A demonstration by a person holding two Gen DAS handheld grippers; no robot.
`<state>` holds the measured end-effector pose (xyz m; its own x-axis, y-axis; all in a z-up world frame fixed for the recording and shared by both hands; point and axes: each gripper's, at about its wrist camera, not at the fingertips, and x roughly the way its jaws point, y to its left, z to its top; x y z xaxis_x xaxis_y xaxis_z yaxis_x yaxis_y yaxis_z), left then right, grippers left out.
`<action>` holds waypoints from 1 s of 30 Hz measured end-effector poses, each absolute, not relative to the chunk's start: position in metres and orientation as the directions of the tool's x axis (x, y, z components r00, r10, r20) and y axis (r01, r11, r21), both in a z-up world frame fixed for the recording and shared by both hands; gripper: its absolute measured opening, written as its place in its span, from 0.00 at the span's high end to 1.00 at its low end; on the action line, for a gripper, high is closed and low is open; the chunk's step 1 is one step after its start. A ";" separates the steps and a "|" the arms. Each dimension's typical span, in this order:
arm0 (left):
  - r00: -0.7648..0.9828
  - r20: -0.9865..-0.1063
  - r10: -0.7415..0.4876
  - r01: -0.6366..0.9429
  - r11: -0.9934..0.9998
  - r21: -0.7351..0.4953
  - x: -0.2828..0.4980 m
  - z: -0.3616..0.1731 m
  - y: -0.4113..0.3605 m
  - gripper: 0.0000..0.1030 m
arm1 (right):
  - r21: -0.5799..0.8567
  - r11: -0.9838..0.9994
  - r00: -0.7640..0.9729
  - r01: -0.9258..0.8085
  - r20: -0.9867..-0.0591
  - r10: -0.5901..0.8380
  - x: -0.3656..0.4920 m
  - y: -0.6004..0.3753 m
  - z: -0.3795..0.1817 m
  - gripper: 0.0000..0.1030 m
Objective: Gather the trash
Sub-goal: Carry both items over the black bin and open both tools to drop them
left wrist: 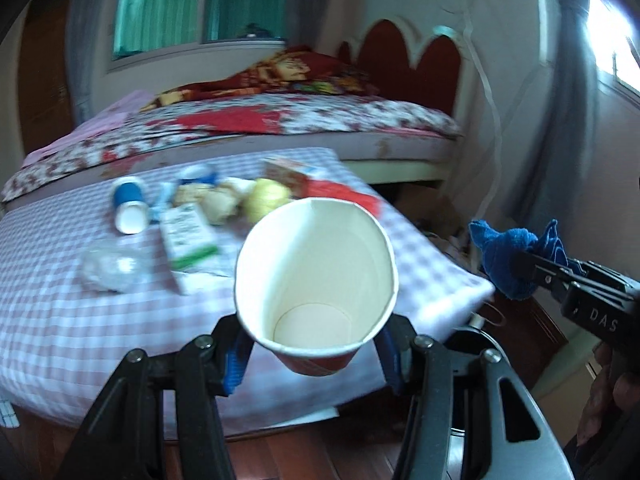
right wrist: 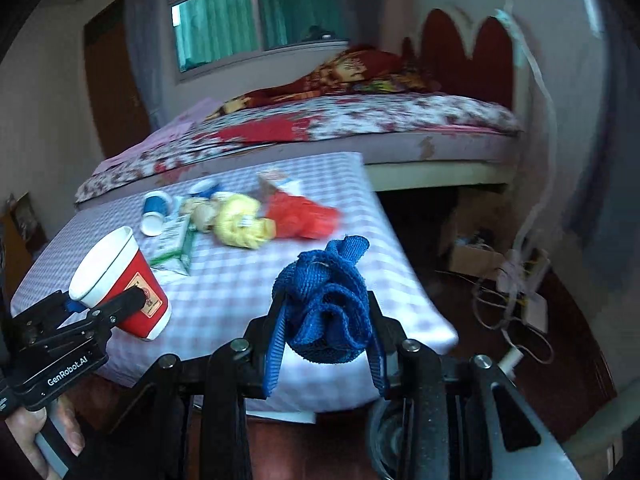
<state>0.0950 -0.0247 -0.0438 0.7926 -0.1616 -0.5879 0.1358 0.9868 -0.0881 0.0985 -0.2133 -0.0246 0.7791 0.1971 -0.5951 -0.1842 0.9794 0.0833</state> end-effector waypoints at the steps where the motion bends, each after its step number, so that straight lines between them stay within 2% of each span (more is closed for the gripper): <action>1: 0.785 -0.592 -0.182 0.157 0.983 -0.094 0.094 -0.045 -0.034 0.47 | 0.084 0.983 0.780 -0.163 -0.599 0.181 0.093 -0.226 -0.025 0.64; 6: 0.738 -0.612 -0.285 0.282 0.954 -0.105 0.086 -0.054 -0.091 0.47 | 0.088 0.994 0.770 -0.071 -0.628 0.111 0.071 -0.278 -0.035 0.64; 15: 0.622 -0.658 -0.423 0.453 0.881 -0.138 0.079 -0.088 -0.172 0.47 | 0.113 0.994 0.721 0.007 -0.689 0.073 0.048 -0.352 -0.069 0.64; 30: 0.470 -0.756 -0.456 0.507 0.840 -0.192 0.084 -0.142 -0.211 0.45 | 0.205 0.979 0.613 0.012 -0.774 0.155 0.072 -0.399 -0.140 0.63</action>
<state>0.0835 -0.2107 -0.1418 0.4699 -0.4565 -0.7555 0.5073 0.8401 -0.1921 0.0720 -0.3987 -0.1397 0.6134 0.1551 -0.7744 0.0117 0.9786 0.2054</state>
